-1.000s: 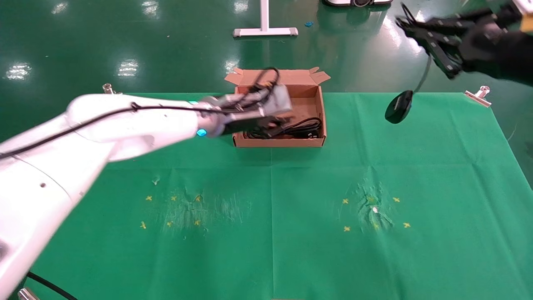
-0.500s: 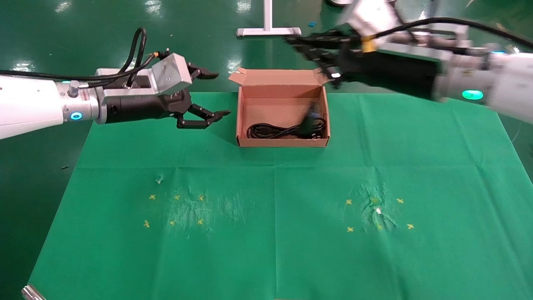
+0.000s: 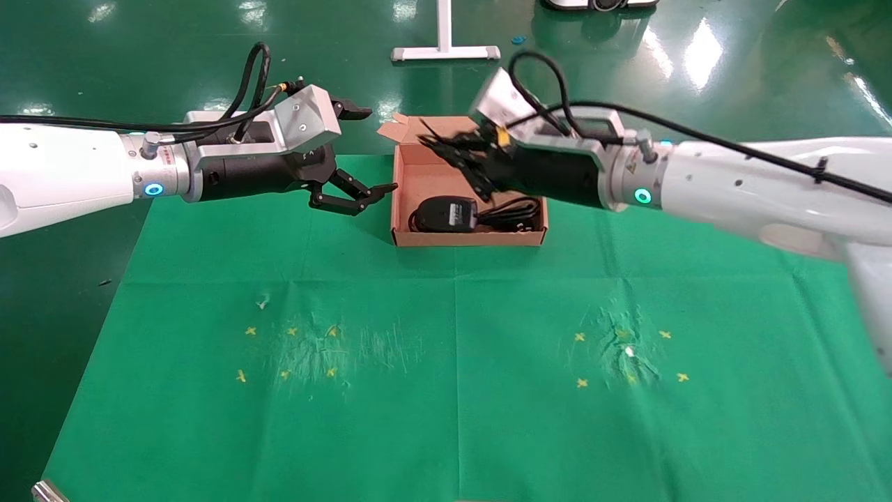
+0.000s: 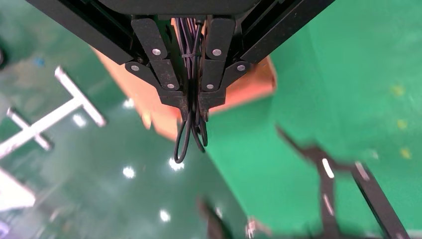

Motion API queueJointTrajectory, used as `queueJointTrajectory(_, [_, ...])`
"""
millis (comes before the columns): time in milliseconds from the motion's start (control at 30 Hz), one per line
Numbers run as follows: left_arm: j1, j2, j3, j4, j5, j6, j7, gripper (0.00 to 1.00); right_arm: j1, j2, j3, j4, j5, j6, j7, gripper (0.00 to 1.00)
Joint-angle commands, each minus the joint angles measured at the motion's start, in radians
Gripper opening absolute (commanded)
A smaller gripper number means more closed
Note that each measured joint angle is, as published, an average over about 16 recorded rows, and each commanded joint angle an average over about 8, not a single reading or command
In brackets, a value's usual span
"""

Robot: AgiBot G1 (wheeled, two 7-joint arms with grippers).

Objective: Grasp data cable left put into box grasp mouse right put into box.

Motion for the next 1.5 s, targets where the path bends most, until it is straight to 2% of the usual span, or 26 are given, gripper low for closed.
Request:
queueJointTrajectory(33, [0.000,0.001,0.000,0.000,0.000,-0.001,0.000,1.00,0.003,-0.017,-0.002,-0.069,0.001,0.005,-0.030,0.23])
queueJointTrajectory(200, [-0.001,-0.003,-0.001,0.001,-0.002,0.005,0.001,1.00,-0.007,-0.032,0.014,-0.148,0.035,0.002,-0.107,0.85])
queueJointTrajectory(267, [-0.001,-0.004,-0.001,0.002,-0.003,0.007,0.001,1.00,-0.008,-0.036,0.017,-0.162,0.040,0.001,-0.118,1.00])
queueJointTrajectory(933, [0.000,-0.001,0.000,0.002,-0.001,0.002,0.001,1.00,-0.014,-0.018,0.019,-0.132,0.050,-0.010,-0.100,1.00])
queueJointTrajectory(1500, [0.000,-0.001,0.000,0.002,-0.001,0.002,0.001,1.00,-0.117,0.130,0.069,0.009,0.255,-0.161,-0.061,1.00])
